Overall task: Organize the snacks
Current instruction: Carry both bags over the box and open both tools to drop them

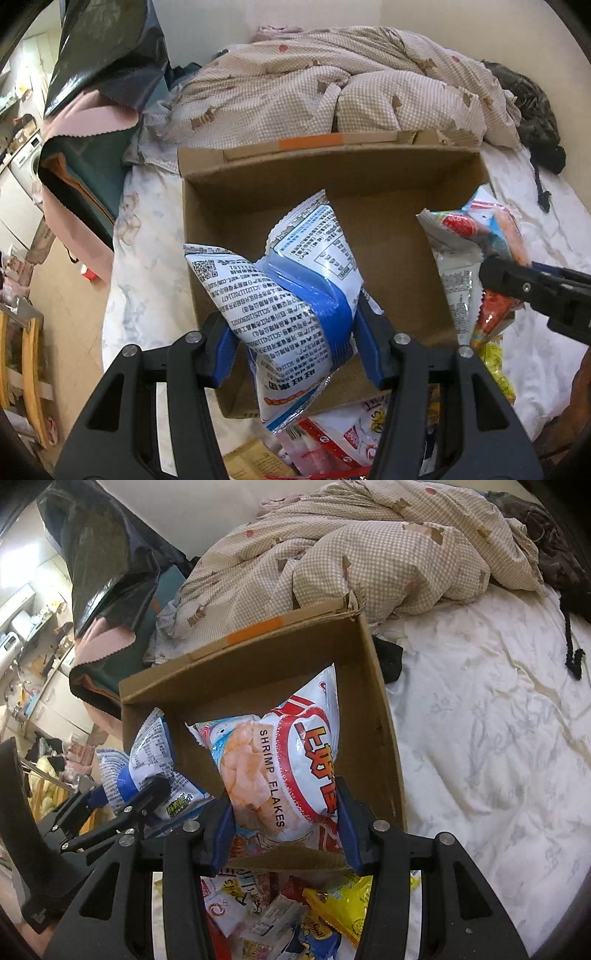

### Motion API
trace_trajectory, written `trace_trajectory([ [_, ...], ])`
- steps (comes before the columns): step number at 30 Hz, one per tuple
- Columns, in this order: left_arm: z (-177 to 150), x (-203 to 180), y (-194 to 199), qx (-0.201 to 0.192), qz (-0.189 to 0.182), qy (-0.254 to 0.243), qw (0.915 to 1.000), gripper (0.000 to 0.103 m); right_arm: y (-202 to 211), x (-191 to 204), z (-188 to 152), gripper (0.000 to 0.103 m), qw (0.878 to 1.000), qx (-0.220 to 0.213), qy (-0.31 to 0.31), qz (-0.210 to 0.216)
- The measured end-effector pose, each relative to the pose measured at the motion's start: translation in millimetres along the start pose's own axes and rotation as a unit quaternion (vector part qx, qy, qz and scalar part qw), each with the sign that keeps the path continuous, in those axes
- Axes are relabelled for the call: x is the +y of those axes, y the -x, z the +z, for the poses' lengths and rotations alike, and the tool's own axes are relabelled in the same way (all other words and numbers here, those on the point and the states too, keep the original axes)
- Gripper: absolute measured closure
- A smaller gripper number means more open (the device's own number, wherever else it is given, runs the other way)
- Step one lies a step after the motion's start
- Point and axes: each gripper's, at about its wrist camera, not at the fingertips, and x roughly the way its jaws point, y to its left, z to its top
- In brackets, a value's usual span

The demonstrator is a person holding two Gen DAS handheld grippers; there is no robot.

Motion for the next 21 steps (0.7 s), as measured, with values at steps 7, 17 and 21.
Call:
trace_trajectory([
  [7, -5, 3, -3, 0.005, 0.005, 0.007, 1.0000, 0.048, -11, 5, 2, 0.052, 1.000, 0.008, 0.003, -0.014],
  [17, -6, 13, -3, 0.012, 0.017, 0.033, 0.9992, 0.035, -19, 4, -2, 0.051, 0.999, 0.024, 0.006, -0.026],
  [21, -3, 15, 6, -0.011, 0.026, 0.041, 0.9988, 0.011, -15, 5, 2, 0.050, 1.000, 0.006, 0.003, -0.017],
])
